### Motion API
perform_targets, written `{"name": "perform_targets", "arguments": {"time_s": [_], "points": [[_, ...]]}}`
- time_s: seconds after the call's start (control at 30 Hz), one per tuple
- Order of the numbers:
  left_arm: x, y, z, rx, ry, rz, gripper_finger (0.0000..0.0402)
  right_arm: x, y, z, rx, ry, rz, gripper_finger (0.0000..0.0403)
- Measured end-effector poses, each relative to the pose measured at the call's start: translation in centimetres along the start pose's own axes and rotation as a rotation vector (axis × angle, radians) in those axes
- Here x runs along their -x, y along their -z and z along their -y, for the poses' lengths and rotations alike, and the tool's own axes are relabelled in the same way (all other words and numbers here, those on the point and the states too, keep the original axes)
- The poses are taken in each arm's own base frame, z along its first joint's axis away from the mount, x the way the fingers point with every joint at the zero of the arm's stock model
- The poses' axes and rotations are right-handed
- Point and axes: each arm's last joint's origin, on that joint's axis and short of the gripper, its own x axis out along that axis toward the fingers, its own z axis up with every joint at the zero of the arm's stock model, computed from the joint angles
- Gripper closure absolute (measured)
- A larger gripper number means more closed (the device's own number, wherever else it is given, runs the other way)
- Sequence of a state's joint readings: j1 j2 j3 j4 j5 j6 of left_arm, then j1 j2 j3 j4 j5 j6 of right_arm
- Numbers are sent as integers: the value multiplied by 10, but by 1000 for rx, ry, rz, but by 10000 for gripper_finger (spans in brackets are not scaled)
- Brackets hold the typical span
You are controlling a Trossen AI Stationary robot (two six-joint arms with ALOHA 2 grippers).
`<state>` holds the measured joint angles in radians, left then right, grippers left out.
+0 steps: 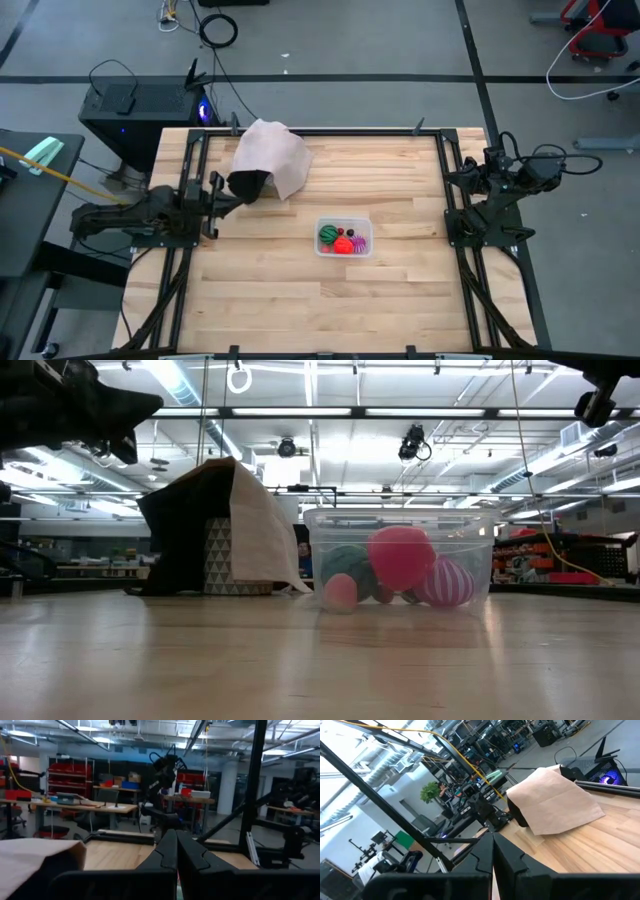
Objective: Pick and placing Produce into tupperware
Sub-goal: Return to Home Position
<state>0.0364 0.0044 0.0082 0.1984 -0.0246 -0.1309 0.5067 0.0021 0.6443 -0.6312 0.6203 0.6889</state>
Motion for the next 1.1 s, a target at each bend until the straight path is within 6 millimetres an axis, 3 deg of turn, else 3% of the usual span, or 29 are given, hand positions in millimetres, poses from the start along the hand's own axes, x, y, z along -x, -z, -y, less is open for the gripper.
{"name": "perform_targets", "arguments": {"time_s": [0.27,0.6,1.1], "points": [[1,16,-2,65,-13,-163,401,0,0,0,0,0,0,392],[2,18,-2,192,-20,-187,385,0,-3,-1,-86,14,47,392],[1,13,-1,197,-1,-133,370,0,-4,2,398,120,80,400]]}}
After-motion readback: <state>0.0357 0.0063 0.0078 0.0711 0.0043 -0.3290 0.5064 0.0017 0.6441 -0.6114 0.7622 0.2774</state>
